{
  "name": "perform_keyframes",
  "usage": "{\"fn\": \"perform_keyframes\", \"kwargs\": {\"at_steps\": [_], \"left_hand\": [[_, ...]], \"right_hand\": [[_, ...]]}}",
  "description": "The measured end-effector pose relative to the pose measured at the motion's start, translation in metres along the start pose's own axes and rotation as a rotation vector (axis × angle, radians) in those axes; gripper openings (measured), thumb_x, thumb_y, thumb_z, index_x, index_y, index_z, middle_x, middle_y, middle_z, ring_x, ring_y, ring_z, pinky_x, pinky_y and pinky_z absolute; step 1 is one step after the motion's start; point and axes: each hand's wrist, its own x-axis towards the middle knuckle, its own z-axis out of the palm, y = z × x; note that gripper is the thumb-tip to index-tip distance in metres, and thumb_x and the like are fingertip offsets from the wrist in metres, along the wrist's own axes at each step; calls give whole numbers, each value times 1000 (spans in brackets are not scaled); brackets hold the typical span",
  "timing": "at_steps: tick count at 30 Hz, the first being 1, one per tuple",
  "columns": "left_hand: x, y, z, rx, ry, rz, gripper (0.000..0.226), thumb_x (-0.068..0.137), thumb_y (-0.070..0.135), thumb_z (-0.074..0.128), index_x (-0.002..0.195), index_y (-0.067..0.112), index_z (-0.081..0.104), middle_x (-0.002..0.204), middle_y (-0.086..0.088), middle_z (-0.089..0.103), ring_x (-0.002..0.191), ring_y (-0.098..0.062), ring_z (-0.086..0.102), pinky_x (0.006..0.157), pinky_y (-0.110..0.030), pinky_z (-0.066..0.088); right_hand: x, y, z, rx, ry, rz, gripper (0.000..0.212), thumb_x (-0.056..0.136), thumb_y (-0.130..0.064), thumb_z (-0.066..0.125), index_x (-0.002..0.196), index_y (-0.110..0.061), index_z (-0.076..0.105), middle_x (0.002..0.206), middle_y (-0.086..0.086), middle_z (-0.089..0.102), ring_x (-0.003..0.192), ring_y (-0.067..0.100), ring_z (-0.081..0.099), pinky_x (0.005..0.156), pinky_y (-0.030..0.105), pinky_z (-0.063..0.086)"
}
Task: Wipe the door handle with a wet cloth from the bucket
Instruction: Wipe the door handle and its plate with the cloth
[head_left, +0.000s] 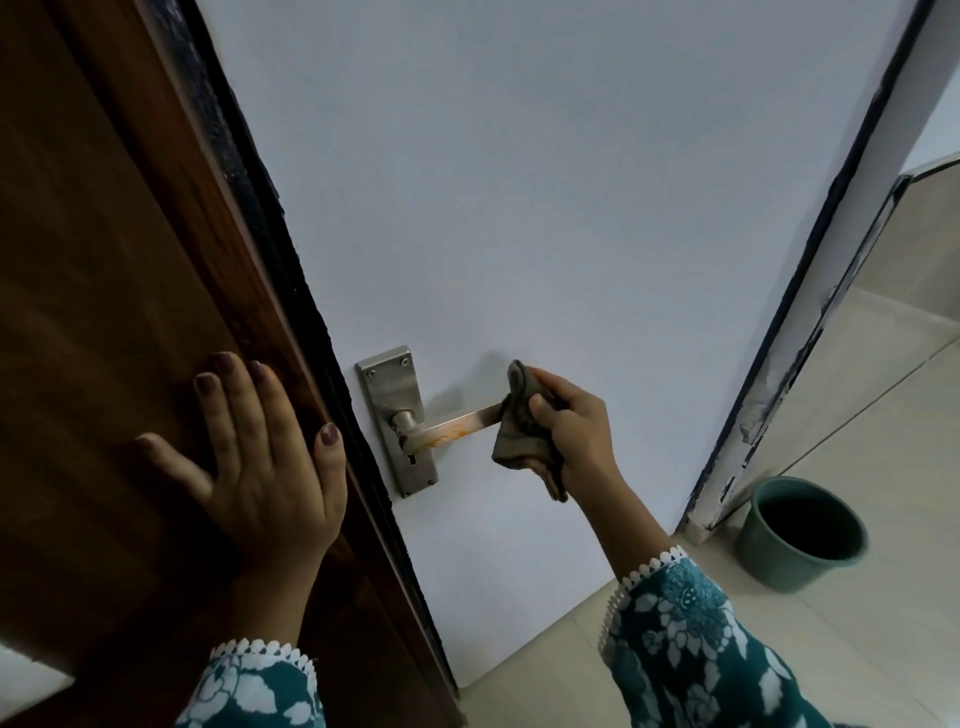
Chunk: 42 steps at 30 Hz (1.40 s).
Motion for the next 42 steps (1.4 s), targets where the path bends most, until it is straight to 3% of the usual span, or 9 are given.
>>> {"fn": "perform_keyframes", "kwargs": {"at_steps": [7,14,18,22,26,29,33,37,42], "left_hand": [[1,1,0,14,0,-4,62,98,32,30,149,0,16,154,-17,17,148,-22,5,95,-76,15],[0,0,1,38,10,-2,60,99,31,29,149,0,16,152,-19,19,148,-22,4,97,-74,16],[0,2,1,42,11,1,59,100,32,27,149,0,16,150,-20,21,145,-29,14,96,-76,19],[-2,1,2,48,29,11,59,100,32,27,149,1,17,151,-19,20,148,-22,3,105,-67,8],[-8,-3,3,61,24,36,59,99,33,27,149,2,18,152,-16,21,149,-20,2,115,-47,-11],[-10,-3,7,104,20,52,60,100,34,27,150,4,16,153,-15,19,149,-19,1,116,-47,-10],[-11,-5,10,123,29,57,60,100,35,25,151,5,14,157,-9,12,149,-20,1,115,-49,-8],[-13,-6,9,96,38,71,59,101,35,25,151,5,14,158,-4,10,149,-20,1,115,-49,-9],[-15,-7,11,117,47,85,59,101,36,25,151,6,14,158,-3,10,149,-20,1,115,-50,-9]], "right_hand": [[-11,34,-1,206,-34,265,34,93,6,43,119,-6,62,102,13,69,90,26,66,68,32,55],[-16,31,-6,369,-31,264,35,95,4,41,123,-8,58,109,12,65,99,28,62,86,41,52],[-22,32,10,424,-81,369,37,97,1,37,128,-9,53,115,17,61,98,31,59,77,38,51],[-35,43,35,456,-210,466,41,95,6,35,129,-7,53,109,16,62,93,28,60,84,40,48],[-29,43,26,541,-176,443,39,97,1,32,131,-8,51,108,17,61,94,30,60,83,42,48],[-21,40,11,500,-162,422,39,100,-6,31,133,-12,49,110,17,59,89,32,59,71,43,47],[-34,50,42,509,-303,461,41,96,4,29,133,-1,46,106,19,57,94,32,56,89,44,44],[-46,54,61,516,-358,504,43,95,7,27,133,0,45,104,17,58,91,28,58,83,38,48],[-31,47,34,606,-300,481,39,97,0,30,132,-2,47,109,24,54,90,36,56,83,47,48]]}}
